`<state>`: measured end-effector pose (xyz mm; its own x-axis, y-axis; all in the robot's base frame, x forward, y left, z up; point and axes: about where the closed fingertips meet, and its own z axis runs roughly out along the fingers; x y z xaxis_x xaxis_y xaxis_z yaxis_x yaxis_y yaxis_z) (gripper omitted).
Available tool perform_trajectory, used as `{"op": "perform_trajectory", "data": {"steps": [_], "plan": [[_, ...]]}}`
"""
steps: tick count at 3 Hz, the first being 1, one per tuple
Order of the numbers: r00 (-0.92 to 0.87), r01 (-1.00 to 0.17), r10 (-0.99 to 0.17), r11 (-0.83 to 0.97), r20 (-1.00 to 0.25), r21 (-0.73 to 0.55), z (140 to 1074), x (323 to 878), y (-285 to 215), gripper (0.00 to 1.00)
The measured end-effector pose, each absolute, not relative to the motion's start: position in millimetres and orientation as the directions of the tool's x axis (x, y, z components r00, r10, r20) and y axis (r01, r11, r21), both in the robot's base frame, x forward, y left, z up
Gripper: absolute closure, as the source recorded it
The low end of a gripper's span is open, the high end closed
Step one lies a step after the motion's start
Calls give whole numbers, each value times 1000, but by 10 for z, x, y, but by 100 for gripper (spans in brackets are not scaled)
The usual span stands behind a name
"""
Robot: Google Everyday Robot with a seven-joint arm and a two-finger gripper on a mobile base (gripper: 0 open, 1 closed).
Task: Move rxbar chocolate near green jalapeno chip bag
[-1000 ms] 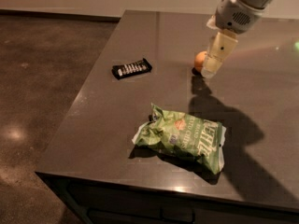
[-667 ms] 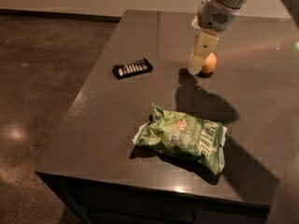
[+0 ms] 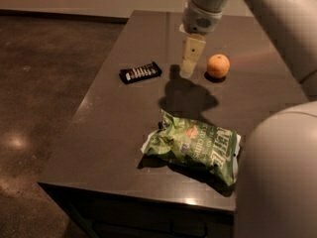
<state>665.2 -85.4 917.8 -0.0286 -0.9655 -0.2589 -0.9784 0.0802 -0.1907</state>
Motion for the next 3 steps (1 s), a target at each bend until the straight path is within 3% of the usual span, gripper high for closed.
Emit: {"op": "perform_trajectory", "data": {"steps": [3], "plan": [[125, -989, -976, -108, -178, -99, 8597, 7007, -7, 0]]}}
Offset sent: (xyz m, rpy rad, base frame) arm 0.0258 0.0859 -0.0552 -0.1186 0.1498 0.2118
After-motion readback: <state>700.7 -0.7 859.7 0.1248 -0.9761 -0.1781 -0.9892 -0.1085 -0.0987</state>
